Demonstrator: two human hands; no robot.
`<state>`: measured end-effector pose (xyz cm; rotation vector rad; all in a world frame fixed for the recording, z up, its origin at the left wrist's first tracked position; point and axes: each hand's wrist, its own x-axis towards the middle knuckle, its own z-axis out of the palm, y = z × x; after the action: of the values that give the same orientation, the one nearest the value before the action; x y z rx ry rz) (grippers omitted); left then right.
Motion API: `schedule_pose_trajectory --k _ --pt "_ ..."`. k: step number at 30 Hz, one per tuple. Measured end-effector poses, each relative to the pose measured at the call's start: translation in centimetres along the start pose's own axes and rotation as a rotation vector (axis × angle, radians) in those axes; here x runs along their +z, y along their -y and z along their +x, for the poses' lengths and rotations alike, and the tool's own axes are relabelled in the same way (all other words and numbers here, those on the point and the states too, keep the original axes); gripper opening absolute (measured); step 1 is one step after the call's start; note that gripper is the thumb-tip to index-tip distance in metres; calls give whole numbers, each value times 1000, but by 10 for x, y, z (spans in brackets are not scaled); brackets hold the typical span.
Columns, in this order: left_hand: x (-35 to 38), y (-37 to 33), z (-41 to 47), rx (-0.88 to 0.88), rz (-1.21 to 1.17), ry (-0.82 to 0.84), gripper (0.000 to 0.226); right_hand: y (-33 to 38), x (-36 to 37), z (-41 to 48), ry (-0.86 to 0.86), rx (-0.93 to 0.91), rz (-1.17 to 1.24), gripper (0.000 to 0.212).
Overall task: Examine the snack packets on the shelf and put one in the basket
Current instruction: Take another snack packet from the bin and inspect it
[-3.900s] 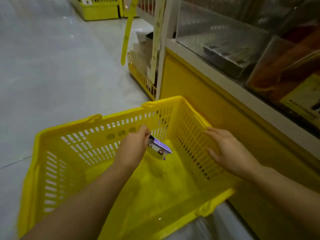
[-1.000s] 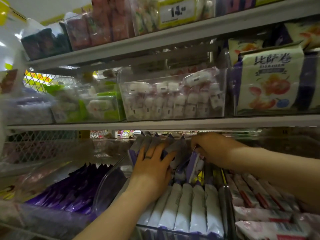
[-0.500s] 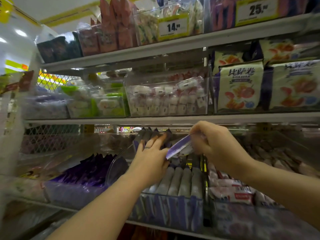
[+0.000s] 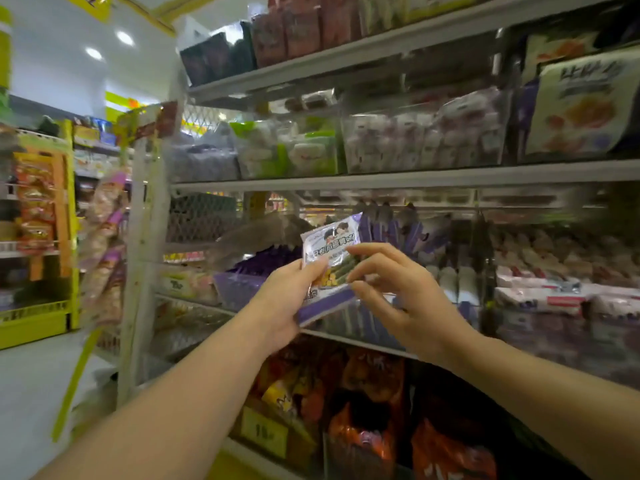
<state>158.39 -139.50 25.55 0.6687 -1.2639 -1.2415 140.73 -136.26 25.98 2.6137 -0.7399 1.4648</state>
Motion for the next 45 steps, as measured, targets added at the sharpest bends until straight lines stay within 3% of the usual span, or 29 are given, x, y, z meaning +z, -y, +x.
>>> schedule_pose_trajectory --k 4,7,11,17,24,27,30,35,40,42,45 --pt "-58 21 -31 -18 -30 -51 31 7 59 -6 -20 272 338 34" --pt "-93 39 -55 -56 -9 -94 37 8 103 -12 66 596 600 45" --pt "-129 65 -78 -128 2 -130 54 4 157 -28 246 824 880 17" --pt "-165 94 -99 -293 -123 -88 47 -9 197 -52 388 1028 1121 16" --pt "-182 122 -107 -399 -147 -1 45 -23 219 -80 438 1083 1189 24" --pt "-173 135 -101 -295 163 -175 46 -30 222 -87 385 1063 1109 25" --pt "-155 144 -98 -162 428 -215 62 -33 221 -90 350 1011 990 31" --pt "-133 159 -98 -131 688 -293 104 -31 218 -94 346 826 808 32" --pt "-130 163 -97 -167 434 -265 112 -18 219 -98 373 632 760 47" --pt "-135 159 -100 -189 323 -243 97 -16 216 -96 443 581 724 58" --pt "-143 149 -105 -193 47 -232 61 -20 209 -91 453 589 691 54"
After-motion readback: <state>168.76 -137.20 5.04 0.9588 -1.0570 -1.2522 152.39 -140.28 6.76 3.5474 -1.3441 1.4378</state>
